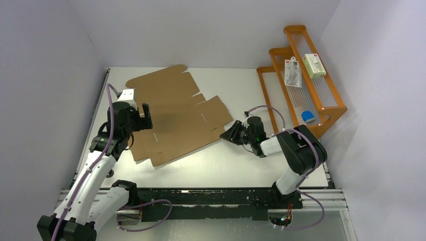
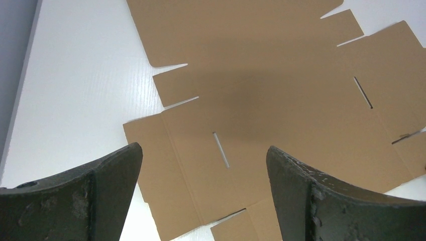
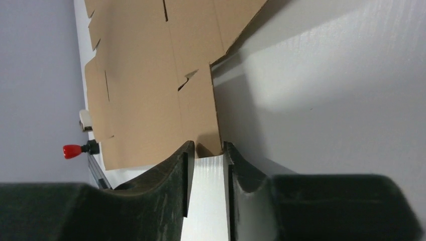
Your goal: Fold the paper box
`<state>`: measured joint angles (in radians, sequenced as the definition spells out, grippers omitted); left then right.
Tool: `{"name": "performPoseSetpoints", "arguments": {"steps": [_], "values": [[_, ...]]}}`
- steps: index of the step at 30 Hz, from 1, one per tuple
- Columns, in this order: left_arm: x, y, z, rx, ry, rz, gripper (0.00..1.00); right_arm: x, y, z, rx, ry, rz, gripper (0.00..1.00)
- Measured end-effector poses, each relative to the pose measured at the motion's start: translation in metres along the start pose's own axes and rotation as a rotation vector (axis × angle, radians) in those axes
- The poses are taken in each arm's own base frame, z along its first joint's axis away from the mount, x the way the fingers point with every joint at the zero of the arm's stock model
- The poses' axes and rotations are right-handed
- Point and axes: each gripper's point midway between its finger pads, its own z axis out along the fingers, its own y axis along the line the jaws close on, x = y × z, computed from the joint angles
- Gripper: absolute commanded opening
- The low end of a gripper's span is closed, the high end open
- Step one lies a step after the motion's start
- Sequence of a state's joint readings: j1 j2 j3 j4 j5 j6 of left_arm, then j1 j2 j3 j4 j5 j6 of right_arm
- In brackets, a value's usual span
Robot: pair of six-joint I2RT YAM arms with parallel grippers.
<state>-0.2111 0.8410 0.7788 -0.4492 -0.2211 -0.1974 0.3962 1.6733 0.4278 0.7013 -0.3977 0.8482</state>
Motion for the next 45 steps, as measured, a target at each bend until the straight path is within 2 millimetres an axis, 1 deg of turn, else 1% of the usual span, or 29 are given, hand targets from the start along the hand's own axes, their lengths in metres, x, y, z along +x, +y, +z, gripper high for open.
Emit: {"name": "performPoseSetpoints", "arguments": {"steps": [3,6,9,14,16,18,20,22,24,25,26,28,30,33,38,42,45], "values": [[0.002,-0.002,0.002,0.01,0.011,0.002,0.98,-0.004,-0.004,0.001,0.009,0.002,-0.001,0.22],[0.005,-0.005,0.004,0.021,0.027,0.006,0.98,-0.019,-0.009,0.002,0.015,-0.015,-0.009,0.14],[0.01,-0.007,0.008,0.031,0.048,0.011,0.98,-0.04,-0.016,0.002,0.017,-0.045,-0.013,0.14],[0.02,-0.01,0.015,0.044,0.093,0.019,0.98,-0.078,-0.035,0.002,0.033,-0.083,-0.008,0.16],[0.024,-0.012,0.018,0.05,0.114,0.022,0.98,-0.094,-0.045,0.002,0.05,-0.101,-0.002,0.2],[0.029,-0.014,0.022,0.056,0.139,0.026,0.98,-0.113,-0.054,0.002,0.071,-0.128,0.0,0.25],[0.037,-0.016,0.027,0.065,0.17,0.029,0.98,-0.13,-0.058,0.003,0.084,-0.149,-0.008,0.32],[0.046,-0.019,0.032,0.075,0.218,0.032,0.98,-0.15,-0.058,0.003,0.092,-0.174,-0.031,0.4],[0.055,-0.023,0.037,0.086,0.262,0.031,0.98,-0.16,-0.053,0.002,0.084,-0.191,-0.053,0.51],[0.062,-0.025,0.041,0.094,0.293,0.029,0.98,-0.162,-0.051,0.001,0.079,-0.195,-0.062,0.55],[0.066,-0.027,0.042,0.103,0.313,0.025,0.98,-0.161,-0.049,0.0,0.077,-0.194,-0.067,0.59],[0.085,-0.031,0.048,0.116,0.392,0.021,0.98,-0.154,-0.048,-0.004,0.073,-0.186,-0.073,0.65],[0.102,-0.033,0.053,0.12,0.459,0.02,0.98,-0.141,-0.05,-0.01,0.076,-0.17,-0.067,0.7],[0.12,-0.031,0.058,0.111,0.534,0.027,0.98,-0.118,-0.053,-0.016,0.082,-0.137,-0.055,0.73],[0.137,-0.027,0.073,0.089,0.63,0.038,0.98,-0.093,-0.045,-0.021,0.068,-0.105,-0.07,0.78],[0.148,-0.02,0.079,0.091,0.681,0.021,0.98,-0.08,-0.032,-0.016,0.063,-0.085,-0.107,0.82],[0.153,-0.022,0.081,0.112,0.71,0.014,0.98,-0.071,-0.025,-0.011,0.066,-0.074,-0.136,0.83]]}}
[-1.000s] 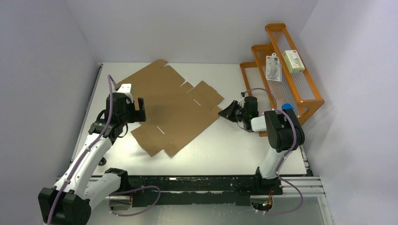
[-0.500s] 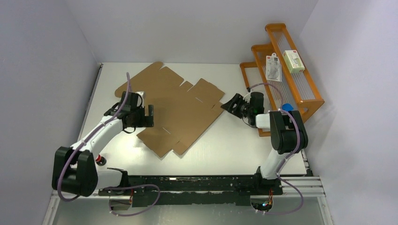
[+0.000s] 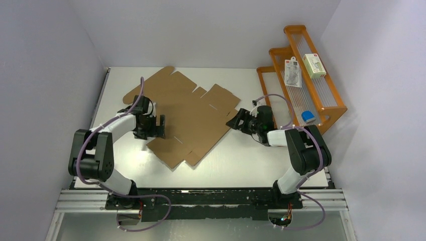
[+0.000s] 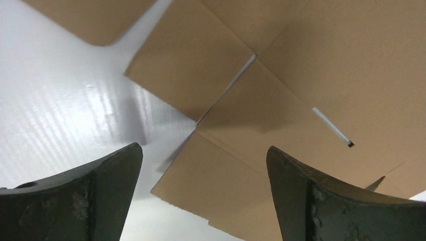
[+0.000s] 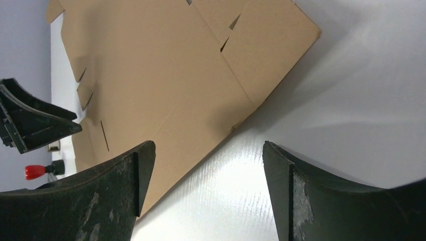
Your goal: Fold the paper box
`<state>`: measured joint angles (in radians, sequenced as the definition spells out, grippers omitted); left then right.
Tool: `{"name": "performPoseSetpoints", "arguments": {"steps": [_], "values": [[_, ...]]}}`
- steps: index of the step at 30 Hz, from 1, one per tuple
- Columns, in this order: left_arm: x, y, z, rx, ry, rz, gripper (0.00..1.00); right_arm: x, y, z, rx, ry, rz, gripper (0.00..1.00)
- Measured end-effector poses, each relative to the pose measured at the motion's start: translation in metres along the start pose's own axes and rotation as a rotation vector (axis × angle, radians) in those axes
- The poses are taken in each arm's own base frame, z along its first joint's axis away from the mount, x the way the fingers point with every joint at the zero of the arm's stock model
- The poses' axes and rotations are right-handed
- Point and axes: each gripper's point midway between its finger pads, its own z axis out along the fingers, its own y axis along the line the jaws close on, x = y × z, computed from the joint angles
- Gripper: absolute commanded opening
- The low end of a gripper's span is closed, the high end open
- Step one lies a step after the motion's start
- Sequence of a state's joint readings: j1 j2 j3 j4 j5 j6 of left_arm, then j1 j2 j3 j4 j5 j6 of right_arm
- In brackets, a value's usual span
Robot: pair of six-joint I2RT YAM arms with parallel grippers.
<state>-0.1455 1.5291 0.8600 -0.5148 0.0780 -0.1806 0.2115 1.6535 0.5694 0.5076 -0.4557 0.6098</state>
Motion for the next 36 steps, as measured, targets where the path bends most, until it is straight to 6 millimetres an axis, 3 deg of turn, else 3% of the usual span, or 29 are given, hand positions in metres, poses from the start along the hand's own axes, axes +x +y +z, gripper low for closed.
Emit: {"name": "performPoseSetpoints", "arguments": {"steps": [3,8,12,21,29,36], "values": [[0.005,-0.006,0.009,0.041,0.043,0.008,0.98,0.003,0.004,0.003,0.005,0.0,-0.019,0.84],[0.004,-0.019,0.007,0.112,0.045,0.007,0.98,0.0,0.006,0.007,0.029,-0.005,-0.043,0.86],[0.015,-0.038,0.002,0.205,0.048,-0.004,0.98,-0.008,0.005,0.017,0.06,-0.002,-0.064,0.87],[0.059,-0.103,-0.013,0.423,0.078,0.0,0.98,-0.043,-0.006,0.044,0.152,-0.026,-0.13,0.88],[0.114,-0.183,-0.027,0.578,0.141,0.098,0.98,-0.076,-0.006,0.078,0.165,-0.039,-0.187,0.91],[0.135,-0.24,-0.034,0.615,0.165,0.237,0.98,-0.098,-0.002,0.086,0.175,-0.058,-0.23,0.94]]}}
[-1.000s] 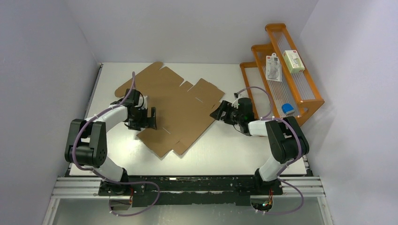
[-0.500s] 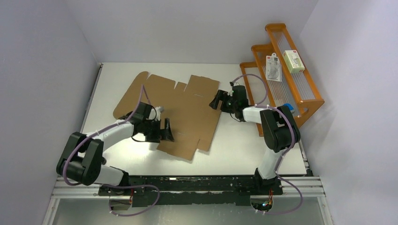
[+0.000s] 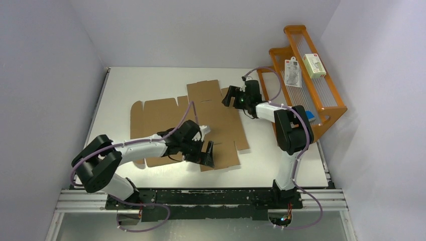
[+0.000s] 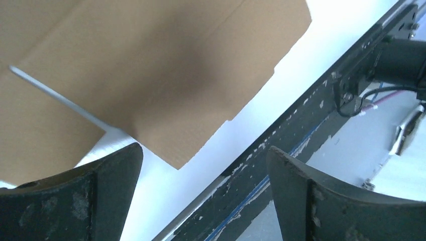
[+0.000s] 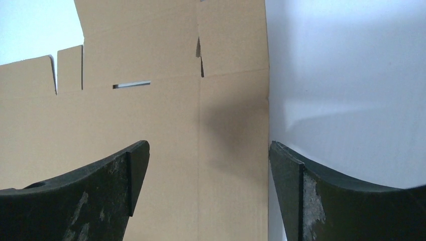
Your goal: Fold the paper box
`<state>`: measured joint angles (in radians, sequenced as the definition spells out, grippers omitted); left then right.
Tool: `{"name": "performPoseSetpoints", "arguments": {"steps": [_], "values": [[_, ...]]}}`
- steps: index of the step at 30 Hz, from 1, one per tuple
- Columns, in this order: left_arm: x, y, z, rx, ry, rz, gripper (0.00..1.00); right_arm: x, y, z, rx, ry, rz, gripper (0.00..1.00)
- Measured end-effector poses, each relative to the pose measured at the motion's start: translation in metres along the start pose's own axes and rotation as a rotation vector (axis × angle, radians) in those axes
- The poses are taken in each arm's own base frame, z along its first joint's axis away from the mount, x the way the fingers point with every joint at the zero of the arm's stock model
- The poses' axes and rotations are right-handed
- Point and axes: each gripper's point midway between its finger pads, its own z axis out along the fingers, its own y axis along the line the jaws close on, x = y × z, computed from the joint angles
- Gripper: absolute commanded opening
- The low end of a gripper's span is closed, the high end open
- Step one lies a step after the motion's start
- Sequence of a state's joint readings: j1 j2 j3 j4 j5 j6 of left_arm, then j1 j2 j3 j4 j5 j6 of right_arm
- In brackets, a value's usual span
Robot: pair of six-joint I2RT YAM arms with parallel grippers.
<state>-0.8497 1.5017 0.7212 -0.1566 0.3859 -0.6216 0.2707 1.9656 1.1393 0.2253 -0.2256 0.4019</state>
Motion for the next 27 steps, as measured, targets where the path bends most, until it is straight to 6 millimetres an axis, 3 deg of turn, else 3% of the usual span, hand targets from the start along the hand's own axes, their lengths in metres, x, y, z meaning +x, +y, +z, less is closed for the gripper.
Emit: {"name": "performPoseSetpoints", "arguments": {"steps": [4,8,11,14,19,27], "values": [[-0.027,-0.006,-0.014,-0.085,-0.063,0.053,0.98,-0.01,-0.002,-0.014,0.027,-0.023,-0.022,0.96],[-0.071,0.005,-0.051,-0.202,-0.187,0.076,0.98,-0.017,-0.004,-0.045,0.058,-0.065,-0.04,0.97],[-0.105,0.042,-0.09,-0.314,-0.294,0.019,0.98,-0.011,-0.004,-0.066,0.067,-0.079,-0.044,0.97],[-0.13,0.109,-0.133,-0.46,-0.378,-0.1,0.98,0.009,-0.008,-0.08,0.073,-0.057,-0.039,0.97],[-0.135,0.194,-0.172,-0.635,-0.373,-0.256,0.98,0.045,-0.015,-0.094,0.074,0.004,-0.02,0.97],[-0.131,0.281,-0.209,-0.793,-0.348,-0.414,0.98,0.06,-0.013,-0.108,0.059,0.017,0.0,0.97]]}}
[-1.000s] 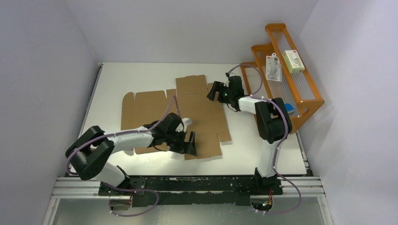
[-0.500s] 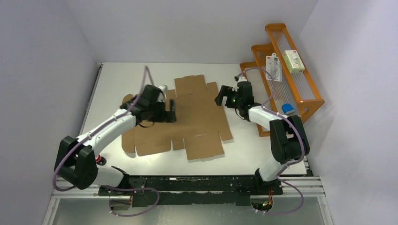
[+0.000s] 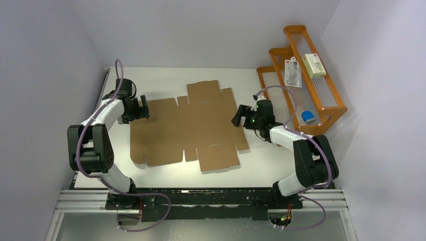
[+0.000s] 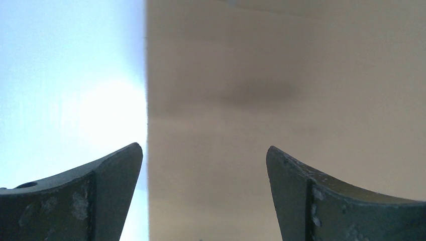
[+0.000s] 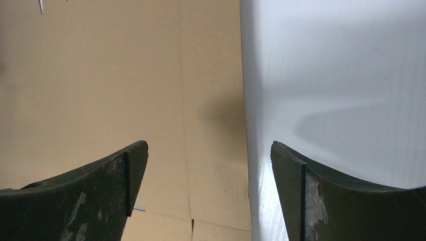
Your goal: Fold the paper box
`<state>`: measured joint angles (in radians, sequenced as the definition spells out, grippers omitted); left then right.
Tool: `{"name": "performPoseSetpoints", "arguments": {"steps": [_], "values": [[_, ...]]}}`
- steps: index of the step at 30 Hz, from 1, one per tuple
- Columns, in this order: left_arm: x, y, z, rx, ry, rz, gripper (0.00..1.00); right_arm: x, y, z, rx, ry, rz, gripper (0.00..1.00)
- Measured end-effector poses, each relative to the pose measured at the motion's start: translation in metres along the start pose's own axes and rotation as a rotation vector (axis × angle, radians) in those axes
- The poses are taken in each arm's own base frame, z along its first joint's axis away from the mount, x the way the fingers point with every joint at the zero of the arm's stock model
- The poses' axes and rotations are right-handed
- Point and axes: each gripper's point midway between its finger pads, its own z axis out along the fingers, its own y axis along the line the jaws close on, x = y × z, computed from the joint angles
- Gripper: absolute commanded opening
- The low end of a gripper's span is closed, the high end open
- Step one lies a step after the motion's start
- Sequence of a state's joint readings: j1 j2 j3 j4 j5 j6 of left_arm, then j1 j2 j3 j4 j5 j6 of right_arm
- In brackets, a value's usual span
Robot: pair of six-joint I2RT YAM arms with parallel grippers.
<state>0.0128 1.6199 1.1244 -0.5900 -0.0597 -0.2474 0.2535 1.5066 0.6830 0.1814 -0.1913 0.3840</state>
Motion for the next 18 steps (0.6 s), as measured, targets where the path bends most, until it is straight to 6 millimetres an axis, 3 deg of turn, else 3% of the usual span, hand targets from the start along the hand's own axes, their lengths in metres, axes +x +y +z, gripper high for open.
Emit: {"name": "performPoseSetpoints", "arguments": {"steps": [4,8,14,18], "values": [[0.004,0.029,0.022,-0.069,0.052,-0.045,0.98,0.007,-0.003,-0.001,0.008,0.012,0.014,0.96],[0.018,0.043,0.041,-0.09,0.123,-0.065,0.98,0.007,-0.003,0.003,0.009,0.01,0.019,0.96],[0.023,0.035,0.044,-0.031,0.133,-0.076,0.98,0.01,-0.004,0.019,0.017,0.041,0.021,0.95],[0.04,0.029,0.04,0.014,0.15,-0.084,0.98,0.008,-0.002,0.032,0.018,0.052,0.017,0.95]]}}
